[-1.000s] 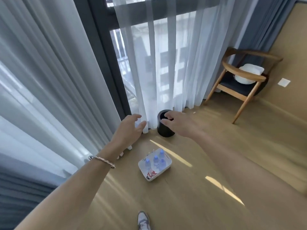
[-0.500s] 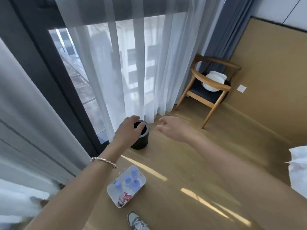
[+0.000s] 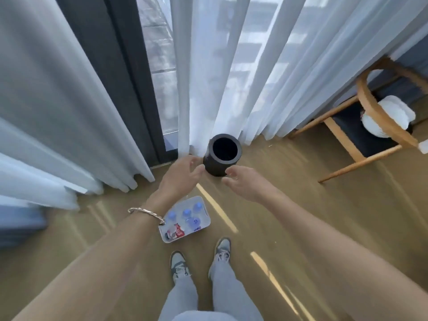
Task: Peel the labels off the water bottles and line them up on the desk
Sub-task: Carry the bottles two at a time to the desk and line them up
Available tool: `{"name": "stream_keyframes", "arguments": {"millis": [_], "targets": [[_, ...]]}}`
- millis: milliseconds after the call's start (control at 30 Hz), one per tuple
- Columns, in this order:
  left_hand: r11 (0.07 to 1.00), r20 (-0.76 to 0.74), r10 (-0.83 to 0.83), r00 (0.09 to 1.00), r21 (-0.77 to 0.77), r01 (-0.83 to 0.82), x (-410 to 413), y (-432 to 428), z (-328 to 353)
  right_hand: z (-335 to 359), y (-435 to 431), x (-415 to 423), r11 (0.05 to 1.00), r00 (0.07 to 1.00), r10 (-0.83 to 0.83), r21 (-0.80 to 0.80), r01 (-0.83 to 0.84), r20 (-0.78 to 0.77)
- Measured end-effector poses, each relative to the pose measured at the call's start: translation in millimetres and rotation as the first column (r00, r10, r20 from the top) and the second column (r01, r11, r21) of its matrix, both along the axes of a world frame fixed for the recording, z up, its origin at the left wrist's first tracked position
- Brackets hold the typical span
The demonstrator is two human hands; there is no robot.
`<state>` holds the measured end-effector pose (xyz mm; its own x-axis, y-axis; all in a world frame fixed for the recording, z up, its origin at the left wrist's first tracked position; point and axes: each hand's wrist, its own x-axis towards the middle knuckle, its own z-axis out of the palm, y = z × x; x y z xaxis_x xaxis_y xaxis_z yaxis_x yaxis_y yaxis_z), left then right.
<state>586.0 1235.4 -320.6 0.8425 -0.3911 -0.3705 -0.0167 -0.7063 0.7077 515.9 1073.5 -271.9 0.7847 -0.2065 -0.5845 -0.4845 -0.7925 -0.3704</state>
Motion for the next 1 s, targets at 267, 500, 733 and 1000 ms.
{"name": "stream_keyframes", "arguments": {"millis": [267,500,733,1000], "targets": [[0.932,-0.115,0.313,0.943,0.227,-0.282,-8.9,53.1,-63.8,-104.4,28.2,65.7,0.948,0.946,0.297,0.159,-0.276,-0.127],[0.902,-0.213,0.378,0.901,0.305,-0.306,-19.0,42.6,-158.8,-213.4,14.2,72.6,0.933,0.909,0.339,0.208,-0.292,-0.245],[0.914,-0.312,0.363,0.878,0.305,-0.269,-28.5,26.8,-284.2,-347.2,-14.2,58.8,0.958,0.882,0.274,0.190,-0.215,-0.383],[0.932,-0.407,0.282,0.869,0.330,-0.148,-63.6,9.8,-436.0,-496.9,-14.6,50.1,0.968,0.890,0.226,0.197,-0.158,-0.397]]}}
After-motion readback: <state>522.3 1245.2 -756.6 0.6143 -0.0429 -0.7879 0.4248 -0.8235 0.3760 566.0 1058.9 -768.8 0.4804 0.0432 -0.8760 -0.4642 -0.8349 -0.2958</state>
